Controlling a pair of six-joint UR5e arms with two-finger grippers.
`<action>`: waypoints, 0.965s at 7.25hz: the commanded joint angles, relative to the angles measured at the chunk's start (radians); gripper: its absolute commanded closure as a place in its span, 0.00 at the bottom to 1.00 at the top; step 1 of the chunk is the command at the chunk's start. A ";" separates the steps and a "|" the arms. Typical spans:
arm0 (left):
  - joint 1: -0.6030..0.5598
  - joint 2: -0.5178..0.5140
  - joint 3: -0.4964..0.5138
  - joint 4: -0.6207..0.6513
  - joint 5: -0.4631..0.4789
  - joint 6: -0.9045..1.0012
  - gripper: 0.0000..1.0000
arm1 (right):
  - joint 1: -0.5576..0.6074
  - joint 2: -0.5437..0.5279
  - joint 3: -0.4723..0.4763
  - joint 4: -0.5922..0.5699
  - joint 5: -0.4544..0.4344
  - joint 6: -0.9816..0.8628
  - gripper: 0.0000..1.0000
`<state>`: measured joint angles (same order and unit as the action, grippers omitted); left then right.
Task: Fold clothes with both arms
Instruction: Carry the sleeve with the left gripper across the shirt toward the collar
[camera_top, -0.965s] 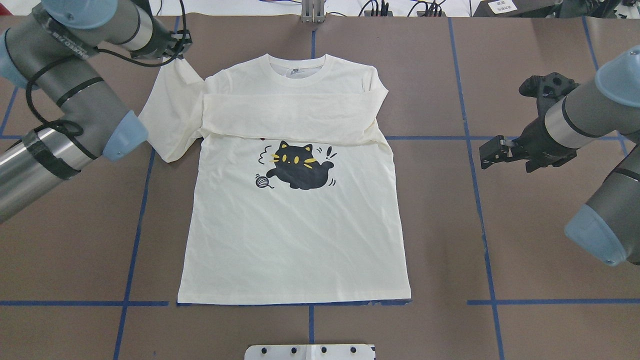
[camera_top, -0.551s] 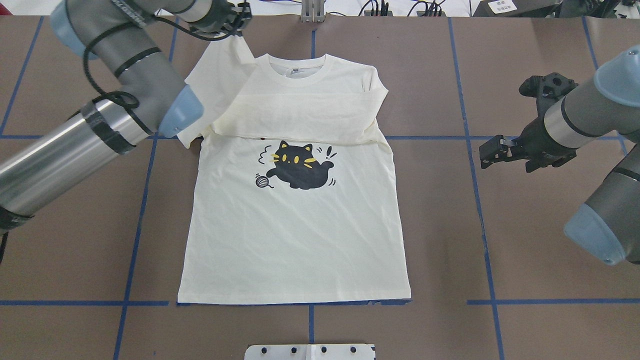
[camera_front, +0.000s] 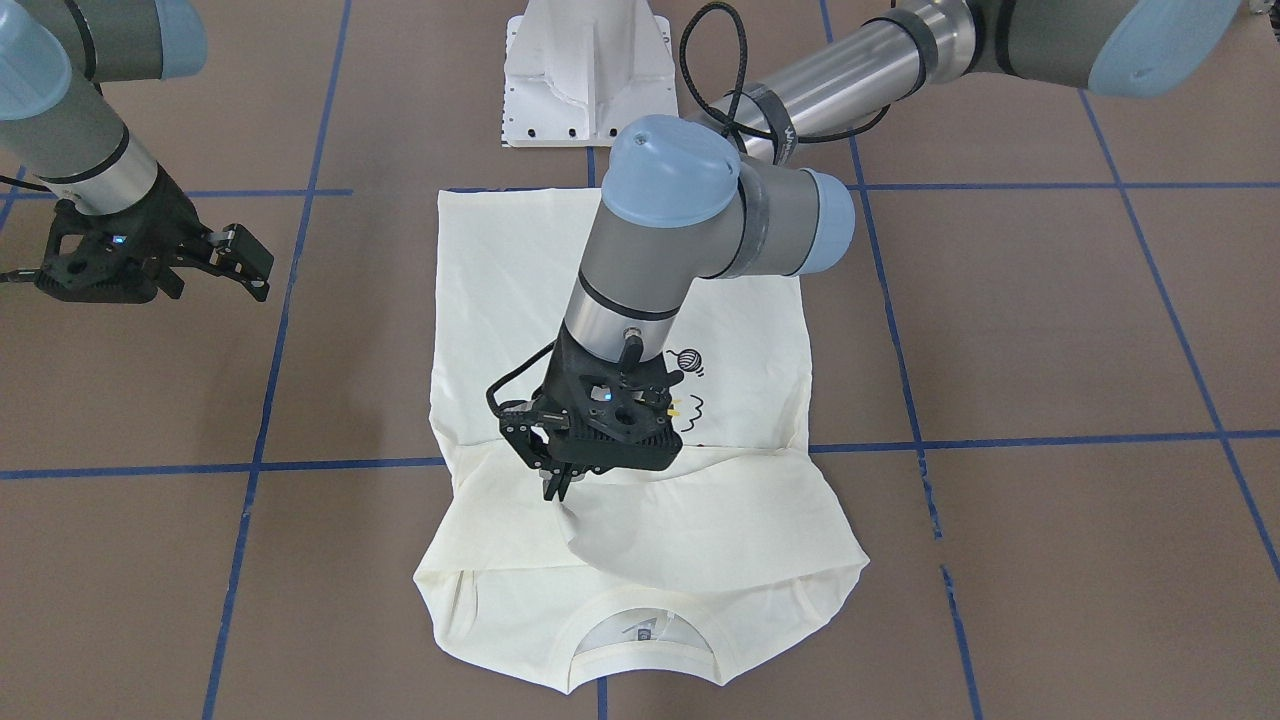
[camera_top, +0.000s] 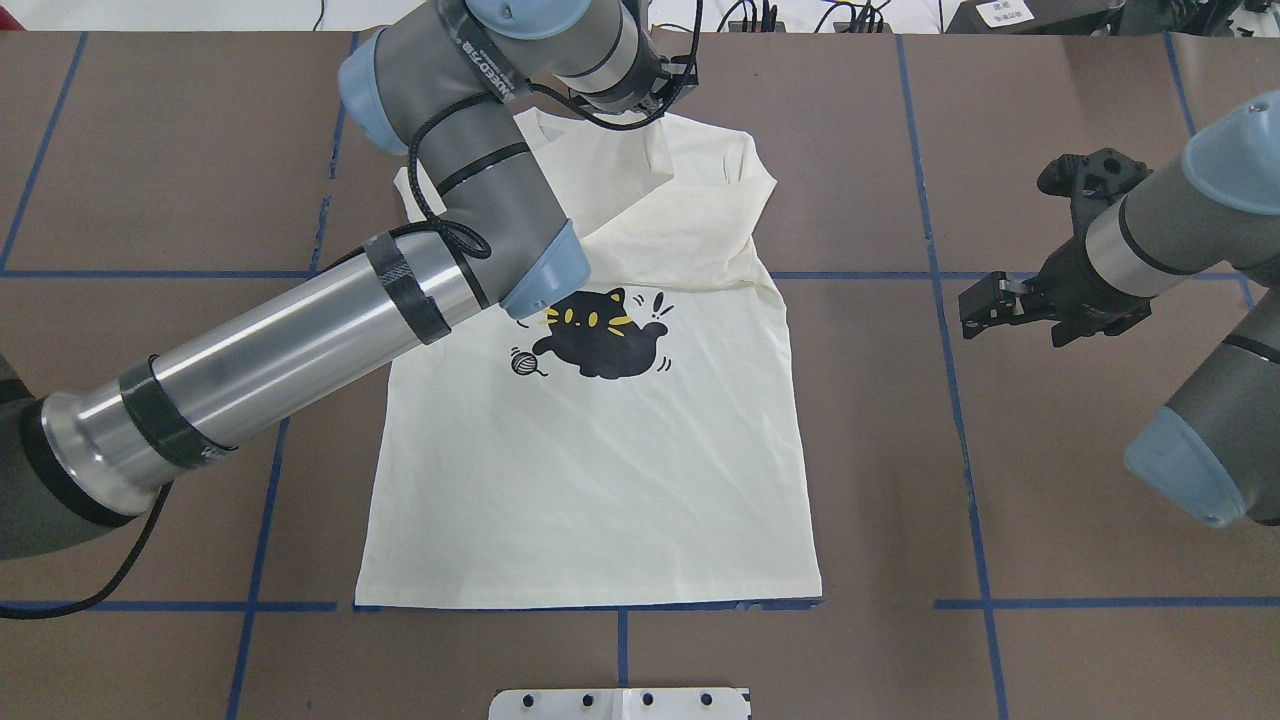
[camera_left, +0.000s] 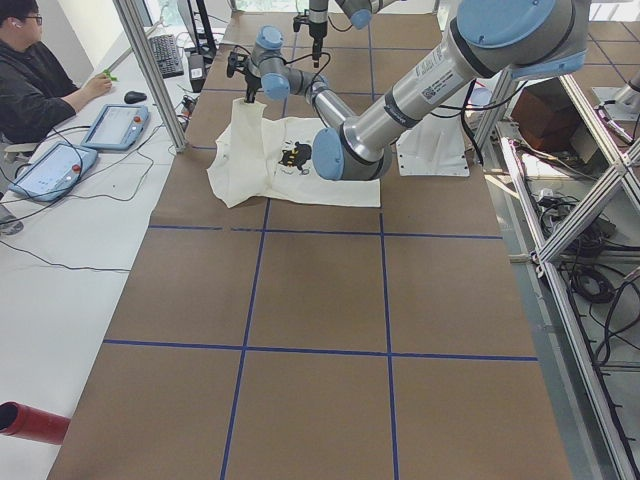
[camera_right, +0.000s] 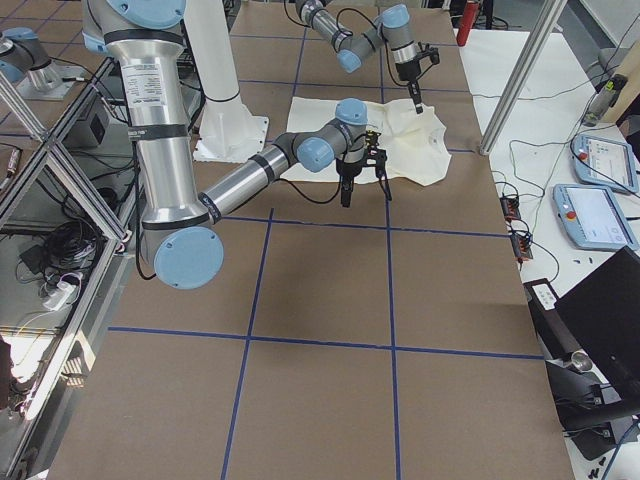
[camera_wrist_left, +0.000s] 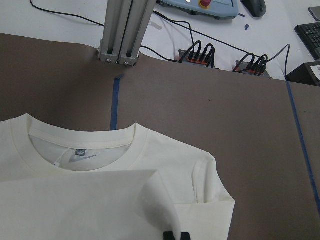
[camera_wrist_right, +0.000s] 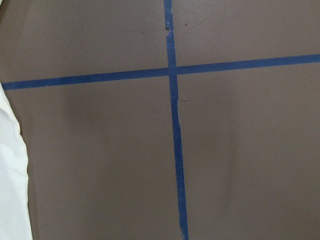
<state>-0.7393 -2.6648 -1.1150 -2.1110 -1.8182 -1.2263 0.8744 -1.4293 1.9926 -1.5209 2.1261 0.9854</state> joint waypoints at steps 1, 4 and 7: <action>0.043 -0.036 0.066 -0.056 0.029 -0.030 1.00 | 0.000 0.000 -0.009 0.001 0.000 -0.001 0.00; 0.115 -0.090 0.166 -0.064 0.106 -0.112 0.92 | 0.000 0.001 -0.023 0.001 0.000 -0.002 0.00; 0.141 -0.122 0.221 -0.115 0.138 -0.109 0.00 | -0.003 0.013 -0.038 0.001 0.000 -0.002 0.00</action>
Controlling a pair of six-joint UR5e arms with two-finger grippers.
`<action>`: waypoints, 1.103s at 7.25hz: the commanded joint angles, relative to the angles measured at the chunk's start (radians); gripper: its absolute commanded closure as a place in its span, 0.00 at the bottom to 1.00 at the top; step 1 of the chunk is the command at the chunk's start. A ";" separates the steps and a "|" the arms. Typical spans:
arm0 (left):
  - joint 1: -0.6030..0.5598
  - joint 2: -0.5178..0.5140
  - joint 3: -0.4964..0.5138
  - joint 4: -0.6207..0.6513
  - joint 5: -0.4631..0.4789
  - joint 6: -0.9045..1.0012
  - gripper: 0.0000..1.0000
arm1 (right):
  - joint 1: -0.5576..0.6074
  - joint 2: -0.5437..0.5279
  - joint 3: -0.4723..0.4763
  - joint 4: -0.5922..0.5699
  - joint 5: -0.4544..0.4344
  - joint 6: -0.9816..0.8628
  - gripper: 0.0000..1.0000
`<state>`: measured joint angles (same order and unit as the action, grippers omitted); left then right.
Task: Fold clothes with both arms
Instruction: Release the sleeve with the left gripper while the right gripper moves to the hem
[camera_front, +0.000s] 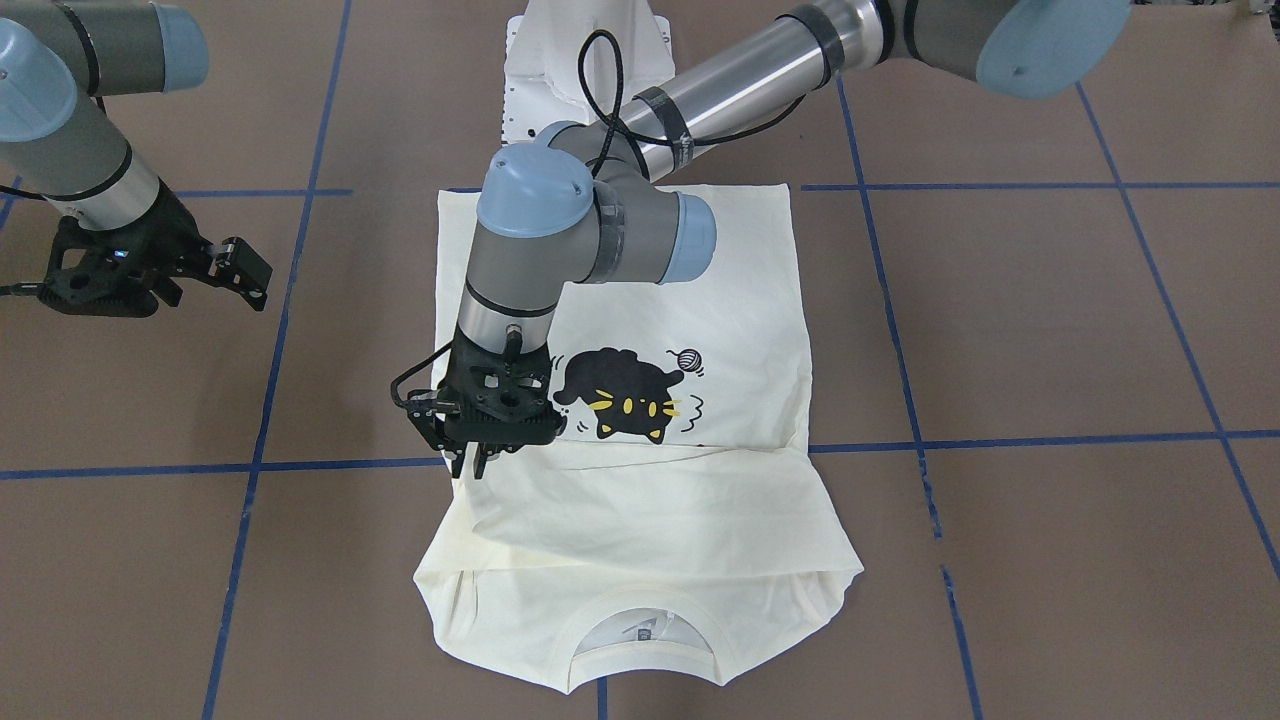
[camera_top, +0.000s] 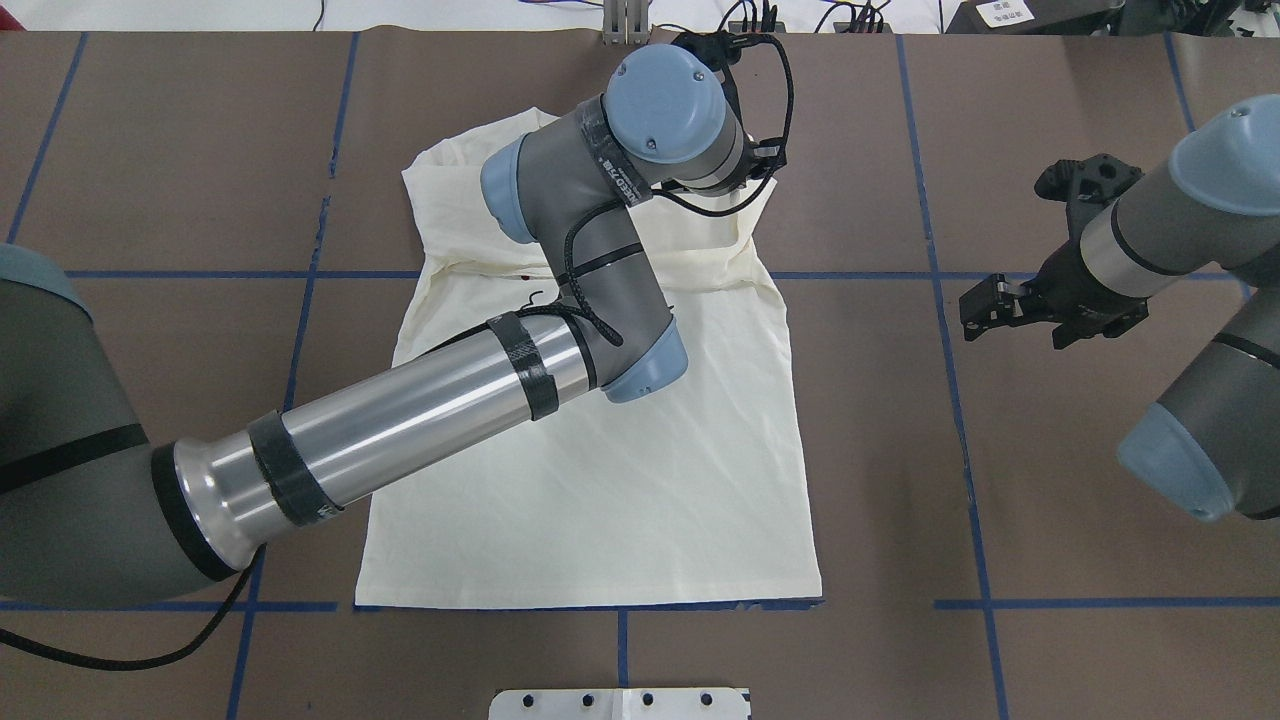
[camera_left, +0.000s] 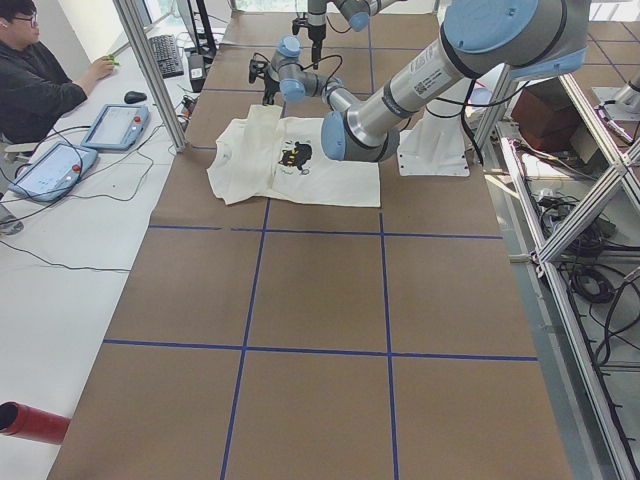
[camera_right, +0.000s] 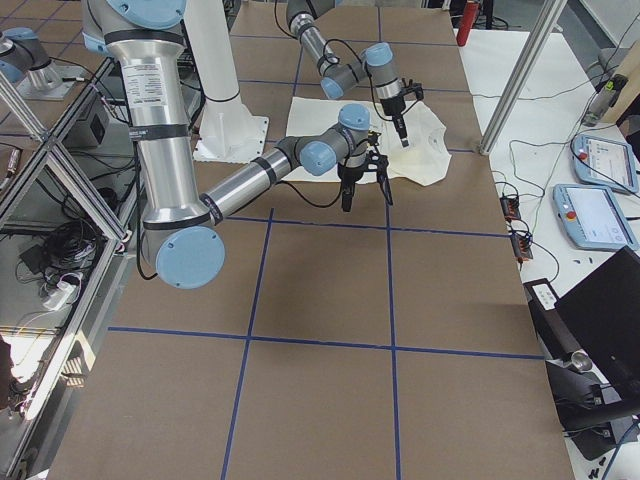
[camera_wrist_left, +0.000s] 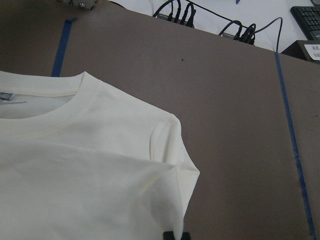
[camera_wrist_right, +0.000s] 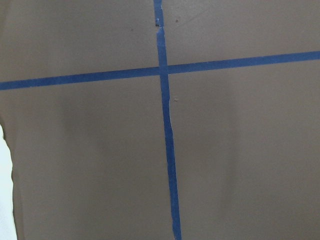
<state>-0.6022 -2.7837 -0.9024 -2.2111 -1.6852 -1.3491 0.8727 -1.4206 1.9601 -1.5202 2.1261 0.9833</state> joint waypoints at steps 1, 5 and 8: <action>-0.005 0.001 0.008 -0.013 0.004 0.094 0.00 | 0.000 0.003 -0.012 0.038 0.000 0.001 0.00; -0.051 0.241 -0.284 0.142 -0.160 0.131 0.00 | -0.105 0.015 -0.018 0.156 -0.068 0.156 0.00; -0.054 0.658 -0.821 0.283 -0.177 0.252 0.00 | -0.318 0.045 0.040 0.156 -0.237 0.381 0.00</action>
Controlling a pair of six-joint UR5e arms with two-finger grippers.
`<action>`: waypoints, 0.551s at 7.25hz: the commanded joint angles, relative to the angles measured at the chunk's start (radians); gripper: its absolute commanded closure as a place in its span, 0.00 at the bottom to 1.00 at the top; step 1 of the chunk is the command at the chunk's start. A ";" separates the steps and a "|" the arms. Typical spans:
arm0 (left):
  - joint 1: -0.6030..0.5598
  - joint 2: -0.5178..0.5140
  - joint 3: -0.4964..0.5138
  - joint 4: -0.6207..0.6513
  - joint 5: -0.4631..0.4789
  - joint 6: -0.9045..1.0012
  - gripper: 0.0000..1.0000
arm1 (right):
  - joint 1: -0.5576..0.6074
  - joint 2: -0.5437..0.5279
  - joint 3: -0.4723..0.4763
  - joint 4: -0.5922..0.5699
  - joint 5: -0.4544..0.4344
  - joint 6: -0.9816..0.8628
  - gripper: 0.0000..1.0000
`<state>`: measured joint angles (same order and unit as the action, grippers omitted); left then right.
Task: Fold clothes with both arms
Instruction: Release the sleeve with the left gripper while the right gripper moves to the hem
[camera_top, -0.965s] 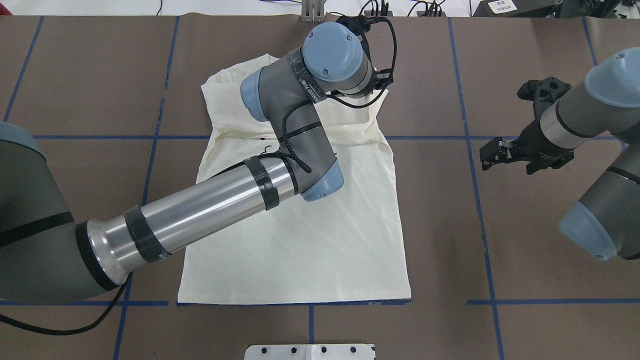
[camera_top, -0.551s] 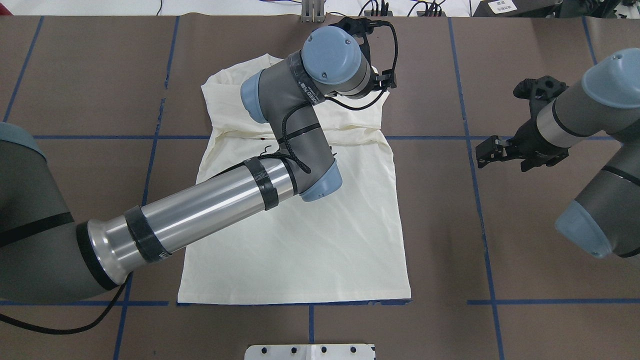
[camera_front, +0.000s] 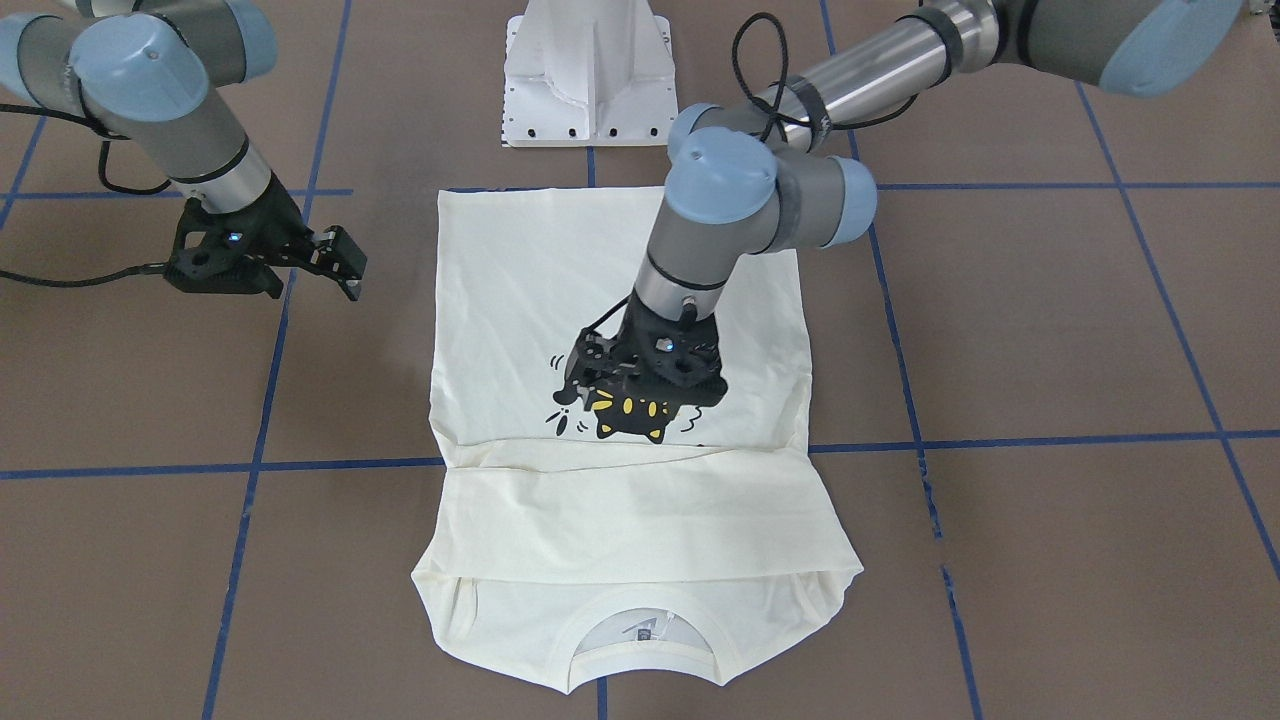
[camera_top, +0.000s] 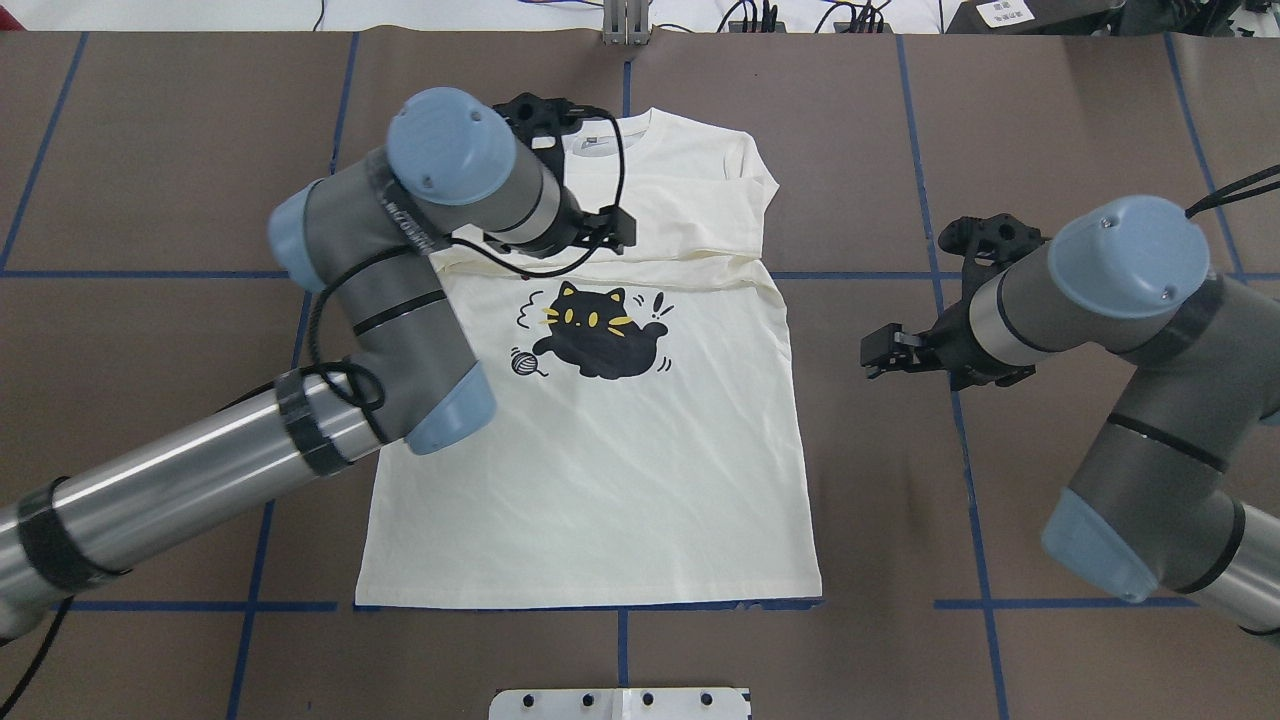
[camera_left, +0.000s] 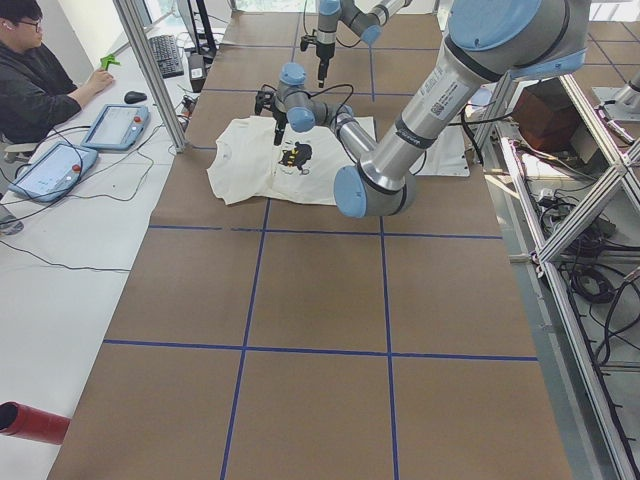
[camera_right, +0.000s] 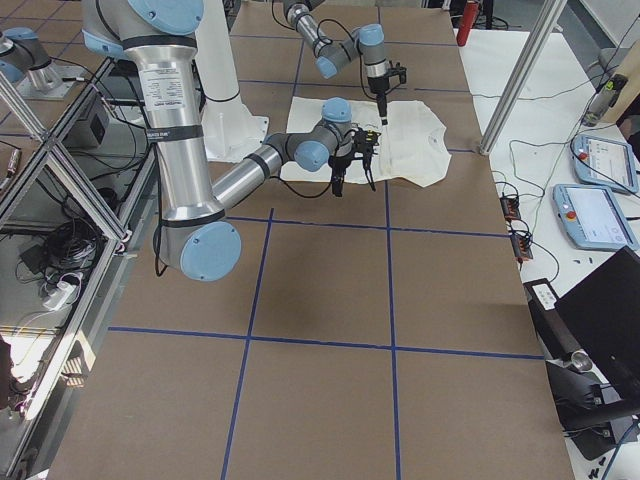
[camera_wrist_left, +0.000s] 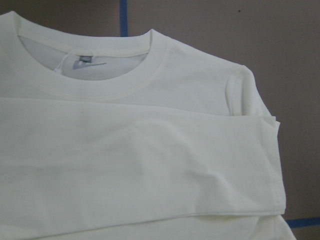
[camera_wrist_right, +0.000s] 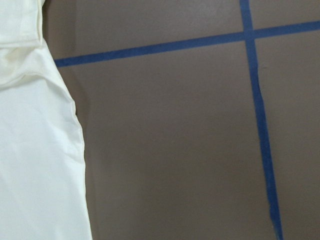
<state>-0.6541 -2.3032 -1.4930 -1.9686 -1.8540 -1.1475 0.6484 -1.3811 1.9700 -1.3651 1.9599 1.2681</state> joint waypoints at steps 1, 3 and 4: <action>-0.002 0.294 -0.357 0.066 -0.008 0.058 0.00 | -0.189 0.011 0.047 0.000 -0.147 0.170 0.00; -0.002 0.347 -0.487 0.201 -0.016 0.058 0.00 | -0.354 0.011 0.050 0.000 -0.266 0.261 0.00; -0.004 0.347 -0.509 0.230 -0.016 0.058 0.00 | -0.405 0.011 0.049 0.000 -0.318 0.267 0.00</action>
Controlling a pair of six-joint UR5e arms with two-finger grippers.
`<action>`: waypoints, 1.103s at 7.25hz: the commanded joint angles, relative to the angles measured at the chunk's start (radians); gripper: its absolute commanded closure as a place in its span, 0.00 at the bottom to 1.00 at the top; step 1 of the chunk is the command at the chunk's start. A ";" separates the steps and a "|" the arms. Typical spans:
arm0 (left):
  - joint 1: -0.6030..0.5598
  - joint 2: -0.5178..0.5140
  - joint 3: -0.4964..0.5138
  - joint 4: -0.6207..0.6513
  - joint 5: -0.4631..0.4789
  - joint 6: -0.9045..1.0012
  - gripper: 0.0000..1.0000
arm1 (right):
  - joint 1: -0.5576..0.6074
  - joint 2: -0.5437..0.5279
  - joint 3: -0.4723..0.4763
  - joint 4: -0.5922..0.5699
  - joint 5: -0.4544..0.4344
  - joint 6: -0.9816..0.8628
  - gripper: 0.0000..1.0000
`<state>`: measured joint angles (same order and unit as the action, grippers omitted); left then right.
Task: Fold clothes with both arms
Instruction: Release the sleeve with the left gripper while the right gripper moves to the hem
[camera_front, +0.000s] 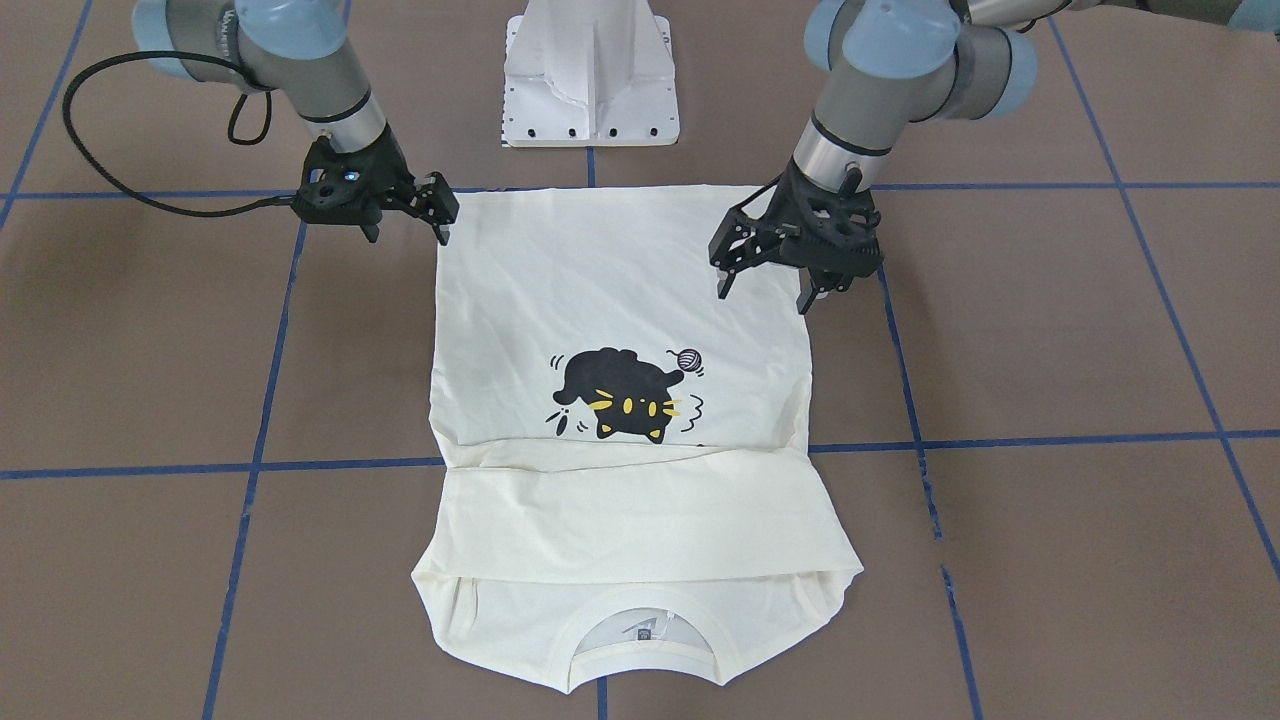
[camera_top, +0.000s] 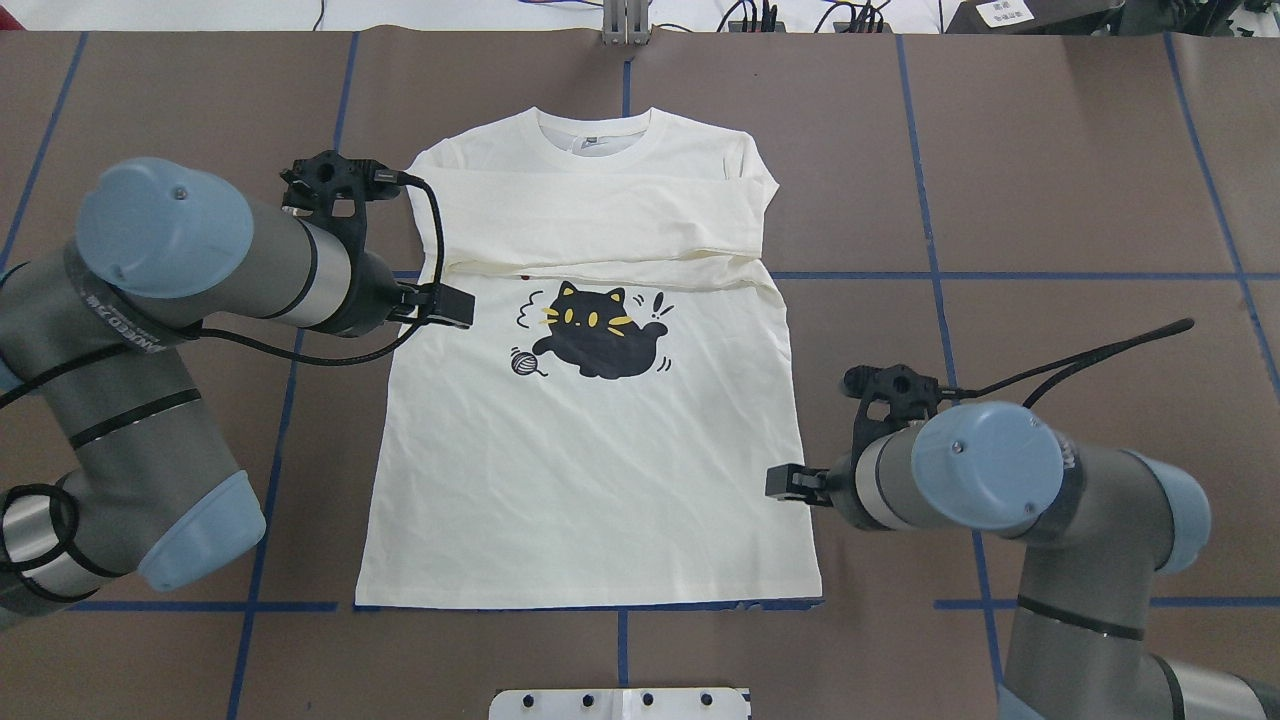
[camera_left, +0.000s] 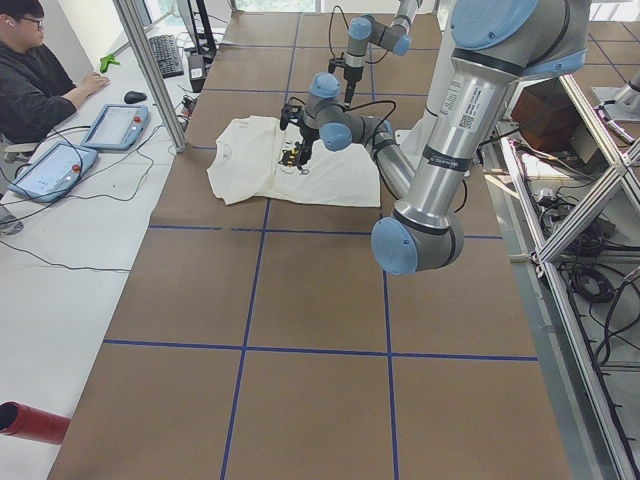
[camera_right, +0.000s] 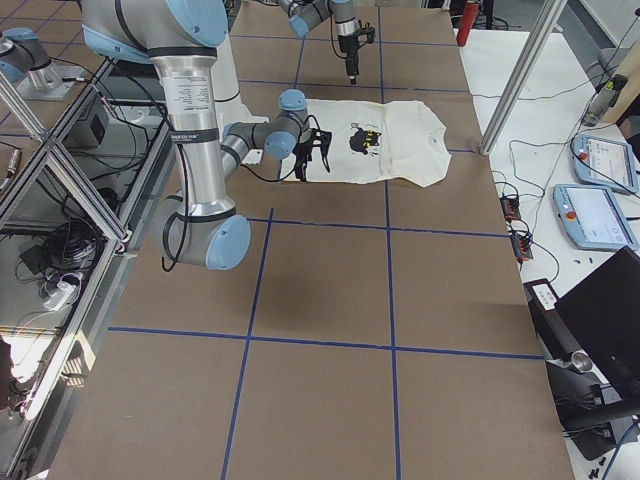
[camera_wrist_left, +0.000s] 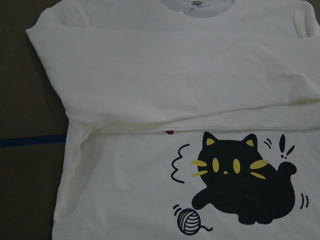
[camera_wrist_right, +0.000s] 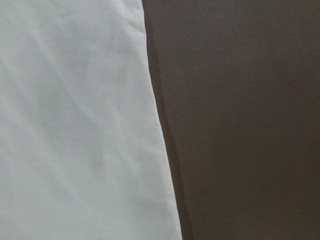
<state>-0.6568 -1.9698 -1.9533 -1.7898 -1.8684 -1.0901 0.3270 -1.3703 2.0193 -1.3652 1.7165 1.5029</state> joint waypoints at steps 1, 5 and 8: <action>-0.001 0.014 -0.050 0.052 -0.002 0.001 0.00 | -0.092 0.000 -0.007 -0.002 -0.074 0.033 0.00; -0.001 0.014 -0.081 0.052 -0.003 0.001 0.00 | -0.097 -0.013 -0.024 -0.008 -0.063 0.033 0.03; 0.000 0.014 -0.084 0.052 -0.003 0.001 0.00 | -0.106 -0.015 -0.024 -0.009 -0.048 0.033 0.21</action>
<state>-0.6573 -1.9558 -2.0363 -1.7380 -1.8715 -1.0891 0.2252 -1.3835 1.9958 -1.3737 1.6651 1.5355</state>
